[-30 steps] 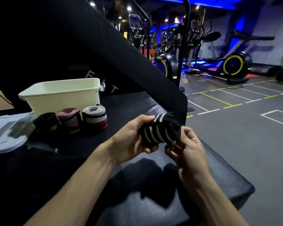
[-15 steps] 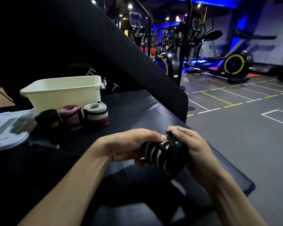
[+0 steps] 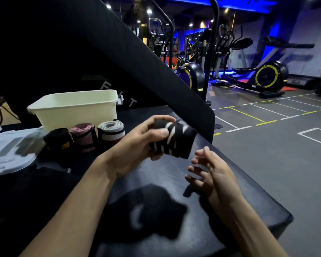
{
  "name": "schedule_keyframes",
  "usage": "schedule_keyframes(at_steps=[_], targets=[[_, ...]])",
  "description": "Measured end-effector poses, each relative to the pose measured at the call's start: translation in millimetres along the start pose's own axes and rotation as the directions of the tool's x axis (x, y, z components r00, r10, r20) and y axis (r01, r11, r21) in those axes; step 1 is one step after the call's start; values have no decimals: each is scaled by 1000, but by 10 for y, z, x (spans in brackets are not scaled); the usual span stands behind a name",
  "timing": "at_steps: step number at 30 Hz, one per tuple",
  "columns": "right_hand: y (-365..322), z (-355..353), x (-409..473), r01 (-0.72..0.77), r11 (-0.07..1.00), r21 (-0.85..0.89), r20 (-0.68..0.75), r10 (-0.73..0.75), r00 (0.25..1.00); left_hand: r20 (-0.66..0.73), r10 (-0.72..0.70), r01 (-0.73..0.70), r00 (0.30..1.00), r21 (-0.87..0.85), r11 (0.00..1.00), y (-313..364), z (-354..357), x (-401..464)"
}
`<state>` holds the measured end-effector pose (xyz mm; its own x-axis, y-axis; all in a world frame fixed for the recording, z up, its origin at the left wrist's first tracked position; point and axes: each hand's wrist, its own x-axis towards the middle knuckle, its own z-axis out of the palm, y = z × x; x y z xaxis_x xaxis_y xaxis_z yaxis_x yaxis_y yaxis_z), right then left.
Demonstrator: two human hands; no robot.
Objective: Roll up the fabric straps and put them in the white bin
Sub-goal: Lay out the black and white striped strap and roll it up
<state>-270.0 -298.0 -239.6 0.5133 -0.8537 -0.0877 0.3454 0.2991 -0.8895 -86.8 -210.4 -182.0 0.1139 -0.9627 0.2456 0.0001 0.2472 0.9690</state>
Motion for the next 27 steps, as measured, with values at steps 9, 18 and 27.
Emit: schedule_keyframes(at_steps=[9,18,27], targets=[[11,78,-115,82,988,-131,151,-62,987,-12,134,-104,991,561,822,-45,-86,6],[174,210,-230,250,881,-402,368,-94,925,-67,138,-26,988,812,583,252,0,-169],[337,363,-289,332,793,-511,450,-82,889,-611,208,525,764,776,350,635,-1349,-1114]])
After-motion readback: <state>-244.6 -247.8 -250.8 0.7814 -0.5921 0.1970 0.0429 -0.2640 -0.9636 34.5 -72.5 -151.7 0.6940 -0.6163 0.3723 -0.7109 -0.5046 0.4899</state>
